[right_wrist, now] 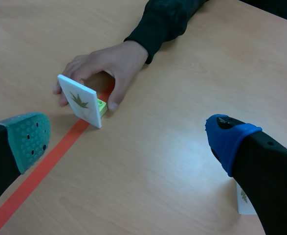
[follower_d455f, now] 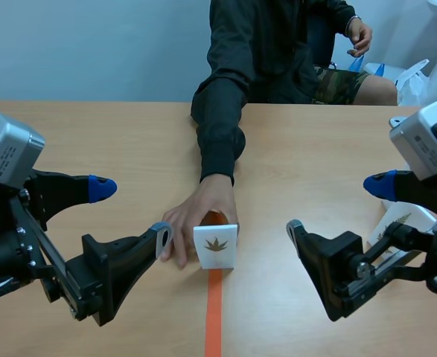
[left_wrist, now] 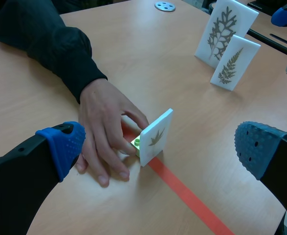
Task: Sort the leaf by its shape. The table is split by an orange tape line. A compound leaf with several leaflets goes to the left side, a simple leaf with one blade goes to the right side. Return to the home posture when a red brick is placed on the table.
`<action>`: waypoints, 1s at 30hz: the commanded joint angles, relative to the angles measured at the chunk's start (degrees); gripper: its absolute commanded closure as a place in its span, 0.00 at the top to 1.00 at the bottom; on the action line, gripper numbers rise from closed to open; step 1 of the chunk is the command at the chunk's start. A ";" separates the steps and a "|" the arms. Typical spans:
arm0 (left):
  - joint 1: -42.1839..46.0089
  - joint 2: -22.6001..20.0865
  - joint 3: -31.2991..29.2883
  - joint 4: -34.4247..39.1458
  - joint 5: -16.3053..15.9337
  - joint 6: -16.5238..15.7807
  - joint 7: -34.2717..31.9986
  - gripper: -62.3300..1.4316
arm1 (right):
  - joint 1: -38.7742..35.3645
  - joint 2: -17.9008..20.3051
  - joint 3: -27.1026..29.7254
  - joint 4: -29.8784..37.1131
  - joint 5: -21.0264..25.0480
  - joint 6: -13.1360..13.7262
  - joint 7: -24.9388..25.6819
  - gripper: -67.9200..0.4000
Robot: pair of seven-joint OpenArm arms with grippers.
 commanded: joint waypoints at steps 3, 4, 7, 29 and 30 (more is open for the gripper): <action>0.46 -0.33 -0.09 0.07 -0.52 -0.37 -0.72 1.00 | 0.50 0.00 0.44 0.09 0.24 -0.02 0.85 1.00; 0.46 -0.33 -0.09 -0.04 -0.52 -0.37 -0.72 1.00 | 0.50 0.00 0.44 0.09 0.24 -0.02 0.85 1.00; 0.44 -0.33 -0.07 -0.66 -0.50 -0.55 -0.72 1.00 | 0.50 0.00 0.44 0.09 0.24 -0.02 0.85 1.00; -13.33 -0.31 12.61 -21.07 12.41 -0.57 -12.37 1.00 | 0.50 0.00 0.44 0.09 0.22 -0.02 0.87 1.00; -14.12 -0.31 13.57 -22.12 13.27 -0.50 -13.46 1.00 | 0.50 0.00 0.44 0.09 0.22 -0.02 0.87 1.00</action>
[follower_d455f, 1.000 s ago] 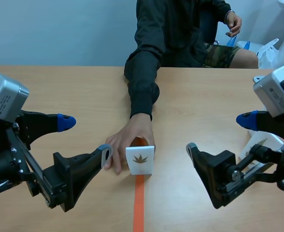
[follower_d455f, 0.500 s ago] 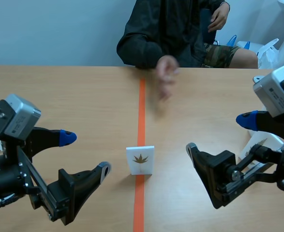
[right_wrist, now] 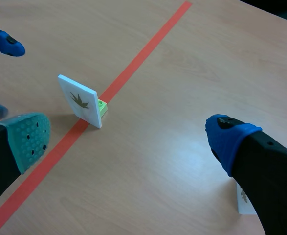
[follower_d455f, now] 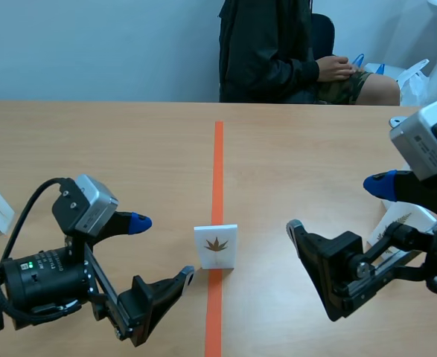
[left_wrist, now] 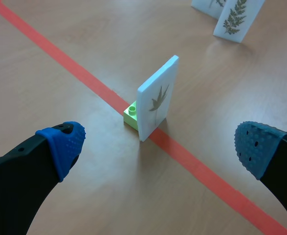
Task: Sort the leaf by its shape. The table is split by an orange tape line. A compound leaf with several leaflets goes to the left side, a simple leaf with one blade goes to the right side. Return to the home posture when a red brick is placed on the table.
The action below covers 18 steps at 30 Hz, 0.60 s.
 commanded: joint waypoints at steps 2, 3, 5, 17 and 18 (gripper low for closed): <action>-2.29 -0.15 2.14 -1.27 1.81 0.07 -3.26 1.00 | 0.50 0.00 0.44 0.09 0.22 -0.02 0.87 1.00; -3.19 0.11 2.95 -2.32 2.91 0.96 -3.78 1.00 | 0.50 0.00 0.44 0.09 0.22 -0.02 0.87 1.00; -5.03 0.92 4.20 -4.68 5.03 2.75 -5.07 1.00 | 0.50 0.00 0.44 0.09 0.22 -0.02 0.87 1.00; -13.35 7.08 10.80 -17.20 7.67 5.90 -9.60 1.00 | 0.50 0.00 0.44 0.09 0.20 -0.02 0.85 1.00; -13.77 7.63 11.17 -17.88 8.50 6.84 -9.75 1.00 | 0.50 0.00 0.44 0.09 0.20 -0.02 0.85 1.00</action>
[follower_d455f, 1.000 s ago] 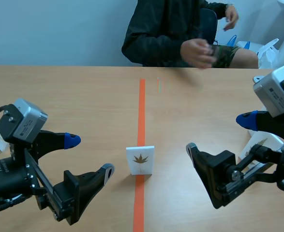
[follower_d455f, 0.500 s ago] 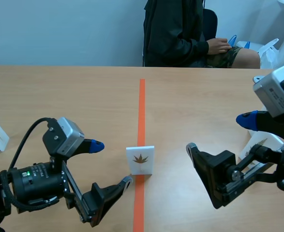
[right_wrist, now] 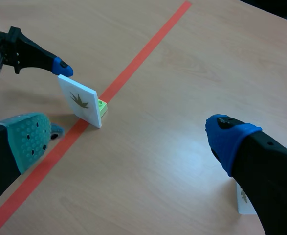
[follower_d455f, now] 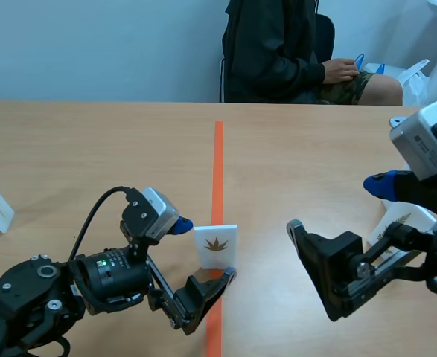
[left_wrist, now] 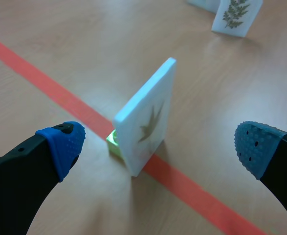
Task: Sort the leaf by its shape. The table is split by an orange tape line. A compound leaf with several leaflets goes to the left side, a simple leaf with one blade goes to the right side. Return to the home posture when a red brick is placed on the table.
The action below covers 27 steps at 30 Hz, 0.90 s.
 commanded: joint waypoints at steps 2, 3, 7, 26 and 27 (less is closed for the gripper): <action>-1.31 1.55 0.42 -0.20 0.87 2.54 -1.03 1.00 | 0.50 0.00 0.44 0.09 0.20 0.00 0.87 1.00; -1.68 2.05 0.59 -0.87 0.87 3.56 -1.03 1.00 | 0.50 0.00 0.44 0.09 0.20 0.00 0.85 1.00; -3.06 3.58 1.14 -3.78 0.90 5.01 -1.09 1.00 | 0.50 0.00 0.44 0.09 0.20 0.00 0.85 1.00; -3.34 3.91 1.27 -5.03 0.90 5.20 -3.13 0.32 | 0.50 0.00 0.44 0.09 0.20 0.00 0.85 1.00; -3.34 3.91 1.27 -5.03 0.90 5.20 -3.13 0.28 | 0.50 0.00 0.44 0.09 0.20 0.00 0.85 1.00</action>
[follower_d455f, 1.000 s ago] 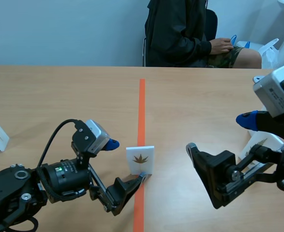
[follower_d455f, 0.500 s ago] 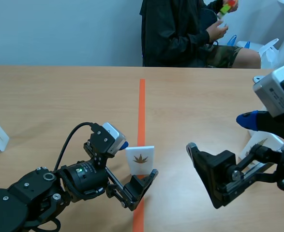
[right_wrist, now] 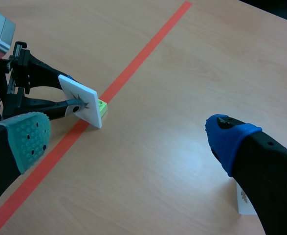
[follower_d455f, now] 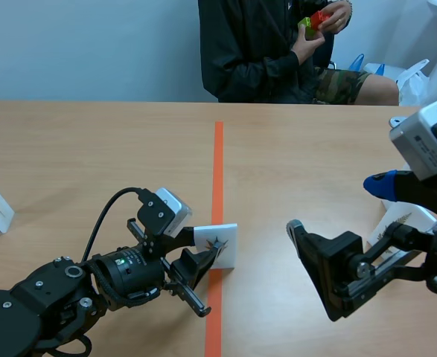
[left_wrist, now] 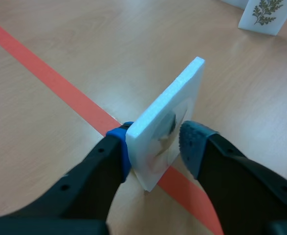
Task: Sort the leaf by its shape. The table is split by an orange tape line. A compound leaf with several leaflets goes to the left side, a simple leaf with one blade goes to the right side. Return to the home posture when a red brick is placed on the table.
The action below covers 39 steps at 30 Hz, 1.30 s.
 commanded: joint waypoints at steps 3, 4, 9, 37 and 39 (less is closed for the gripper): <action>-0.35 0.28 0.00 1.22 -0.55 -0.04 -1.14 0.15 | 0.50 0.00 0.44 0.09 0.20 -0.02 0.85 1.00; -0.35 0.26 0.00 1.22 -0.55 -0.04 -1.14 0.12 | 0.50 0.00 0.44 0.09 0.20 -0.02 0.85 1.00; -0.31 0.22 -0.02 2.01 -0.55 -0.15 -1.09 0.08 | 0.50 0.00 0.44 0.09 0.20 -0.02 0.85 1.00; 26.77 -5.57 -31.93 35.45 -18.12 5.05 13.07 0.08 | 0.50 0.00 0.44 0.09 0.22 -0.02 0.85 1.00; 26.62 -5.57 -33.90 34.60 -20.33 7.26 13.07 0.08 | 0.50 0.00 0.44 0.09 0.22 -0.02 0.85 1.00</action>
